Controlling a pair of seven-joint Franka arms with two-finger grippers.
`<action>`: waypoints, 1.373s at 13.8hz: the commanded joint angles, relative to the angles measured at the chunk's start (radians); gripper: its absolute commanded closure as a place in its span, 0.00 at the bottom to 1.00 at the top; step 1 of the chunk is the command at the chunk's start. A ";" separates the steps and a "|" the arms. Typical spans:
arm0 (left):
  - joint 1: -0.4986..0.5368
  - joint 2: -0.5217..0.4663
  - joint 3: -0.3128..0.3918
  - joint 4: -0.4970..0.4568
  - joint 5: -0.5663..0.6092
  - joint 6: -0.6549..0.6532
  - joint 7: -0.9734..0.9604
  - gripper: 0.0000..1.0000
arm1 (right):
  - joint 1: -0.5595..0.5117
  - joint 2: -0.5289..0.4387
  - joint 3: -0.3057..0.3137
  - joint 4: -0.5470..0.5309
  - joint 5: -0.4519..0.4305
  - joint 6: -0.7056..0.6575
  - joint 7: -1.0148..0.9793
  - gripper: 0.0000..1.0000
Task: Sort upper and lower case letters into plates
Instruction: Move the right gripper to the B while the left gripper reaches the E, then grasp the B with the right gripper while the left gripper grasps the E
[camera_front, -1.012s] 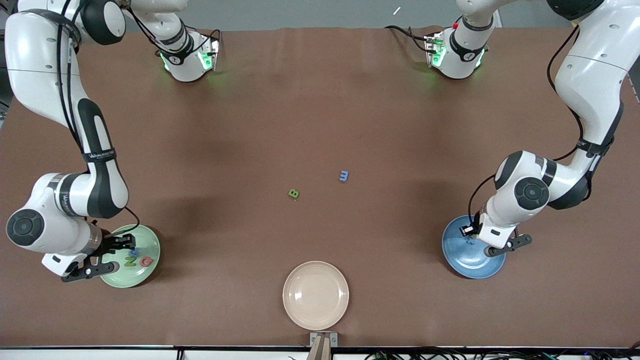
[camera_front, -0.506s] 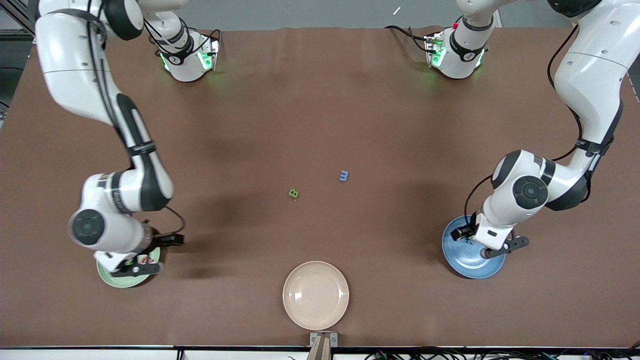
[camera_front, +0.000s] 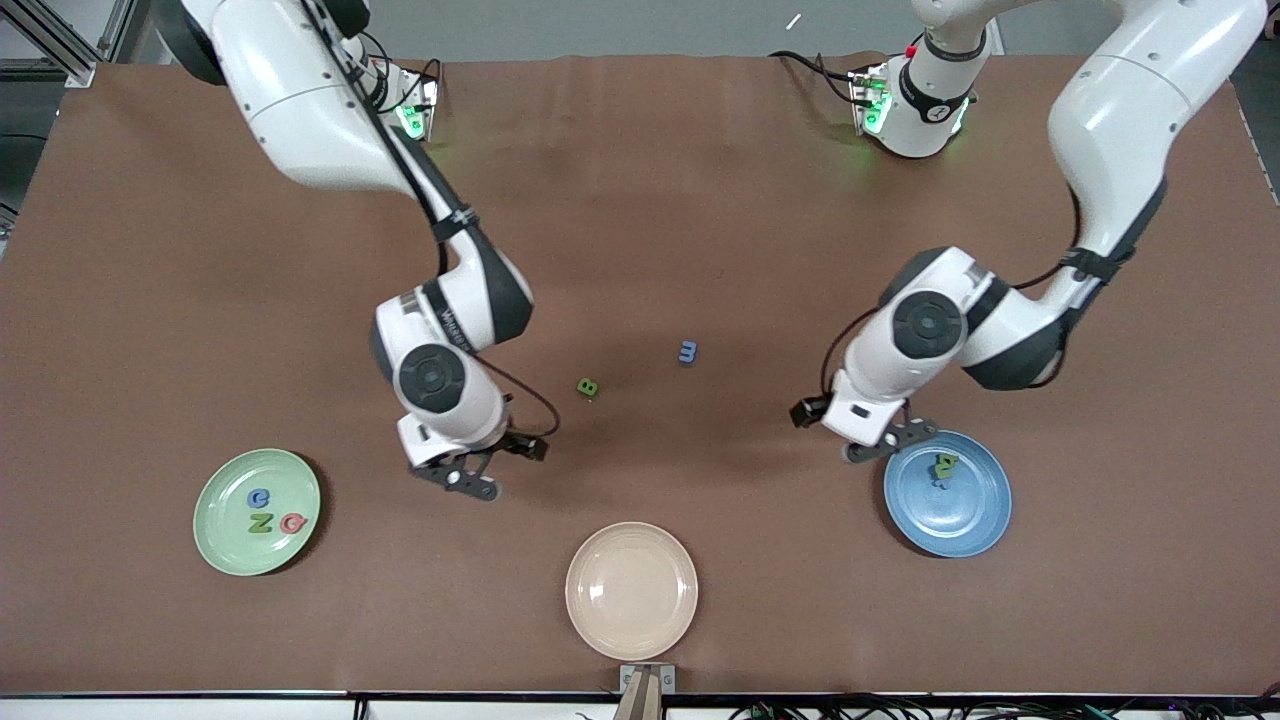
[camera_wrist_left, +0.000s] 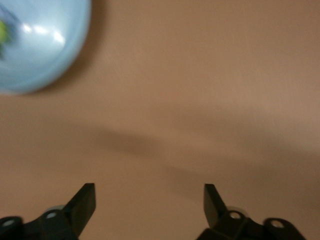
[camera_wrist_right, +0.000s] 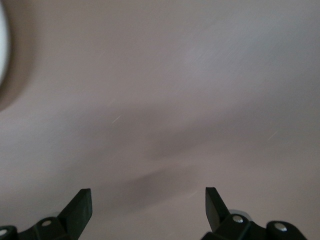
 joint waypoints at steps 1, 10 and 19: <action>-0.096 0.002 0.003 -0.032 0.003 0.047 -0.102 0.12 | 0.061 -0.009 -0.006 -0.053 0.035 0.072 0.121 0.00; -0.311 0.072 0.072 -0.008 0.037 0.124 -0.155 0.22 | 0.144 -0.004 -0.006 -0.209 0.038 0.231 0.221 0.00; -0.412 0.112 0.156 -0.006 0.127 0.203 -0.038 0.33 | 0.169 -0.009 -0.008 -0.240 0.034 0.222 0.232 0.87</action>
